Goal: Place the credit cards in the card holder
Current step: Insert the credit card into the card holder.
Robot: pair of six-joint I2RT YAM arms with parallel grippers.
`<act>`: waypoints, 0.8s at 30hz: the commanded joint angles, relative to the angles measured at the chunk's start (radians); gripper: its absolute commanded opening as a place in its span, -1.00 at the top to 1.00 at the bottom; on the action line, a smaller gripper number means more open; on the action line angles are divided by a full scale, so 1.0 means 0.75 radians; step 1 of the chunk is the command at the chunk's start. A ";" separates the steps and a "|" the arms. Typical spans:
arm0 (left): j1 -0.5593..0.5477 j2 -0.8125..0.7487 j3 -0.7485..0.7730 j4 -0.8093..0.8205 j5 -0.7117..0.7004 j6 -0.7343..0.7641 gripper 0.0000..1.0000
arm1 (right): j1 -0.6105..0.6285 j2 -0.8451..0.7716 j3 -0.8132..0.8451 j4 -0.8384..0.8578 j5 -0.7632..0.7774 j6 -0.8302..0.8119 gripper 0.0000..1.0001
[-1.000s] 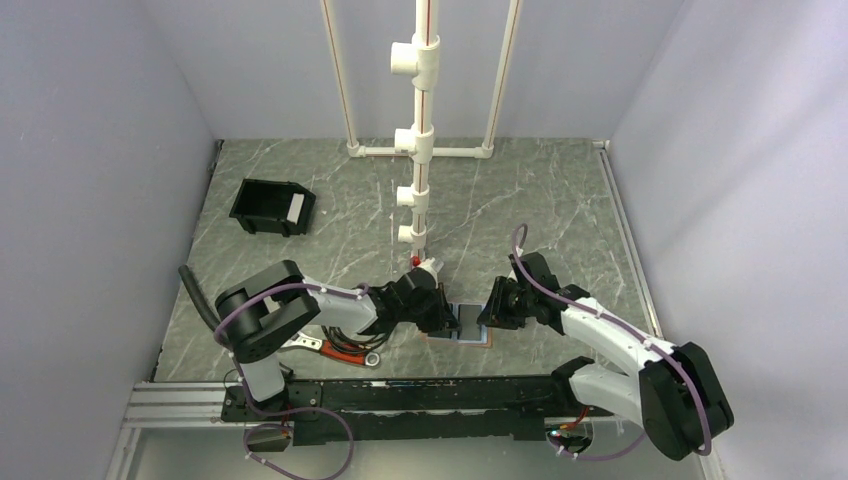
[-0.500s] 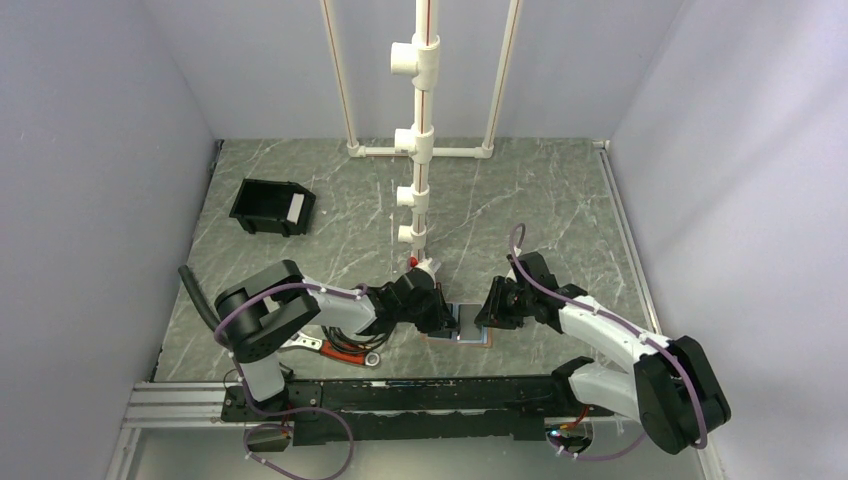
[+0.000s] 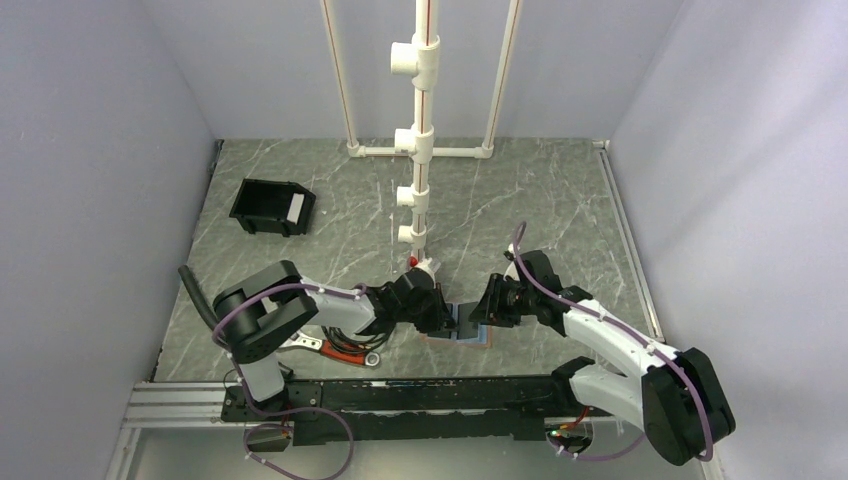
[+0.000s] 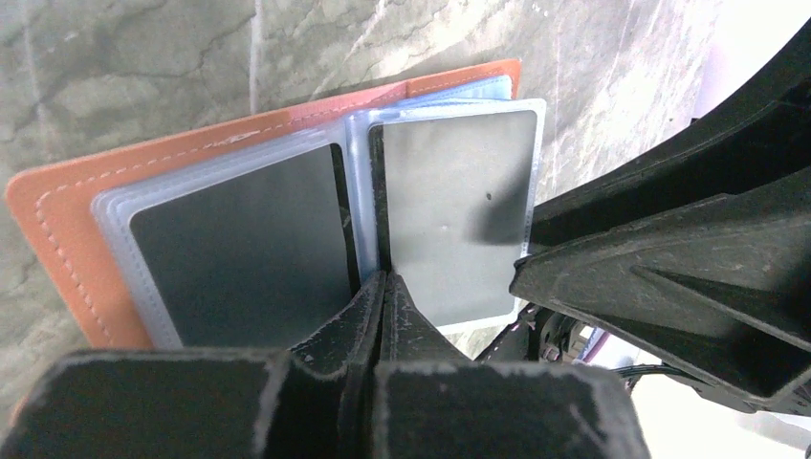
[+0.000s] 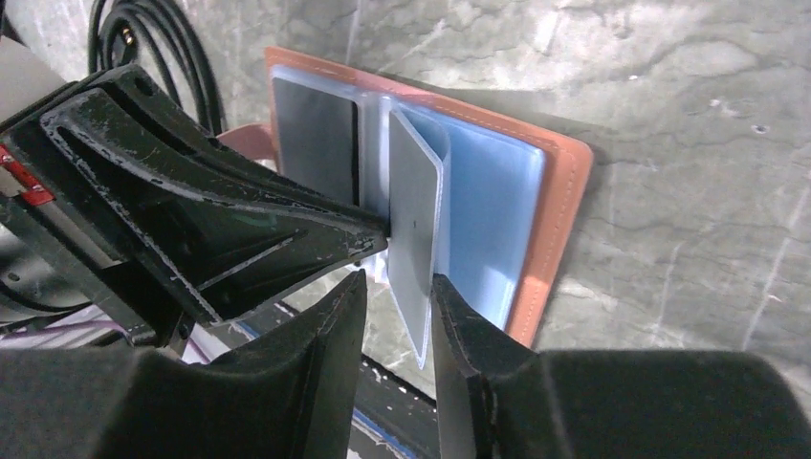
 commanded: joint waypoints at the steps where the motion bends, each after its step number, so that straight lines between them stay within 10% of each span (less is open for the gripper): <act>1: 0.004 -0.106 -0.001 -0.133 -0.062 0.080 0.84 | 0.004 -0.008 0.049 0.068 -0.096 -0.024 0.29; 10: 0.025 -0.599 -0.054 -0.454 -0.155 0.110 0.25 | 0.093 0.048 0.105 0.145 -0.179 -0.038 0.10; 24: 0.221 -1.298 -0.010 -1.273 -0.314 0.145 -0.05 | 0.238 0.337 0.184 0.266 -0.076 -0.011 0.02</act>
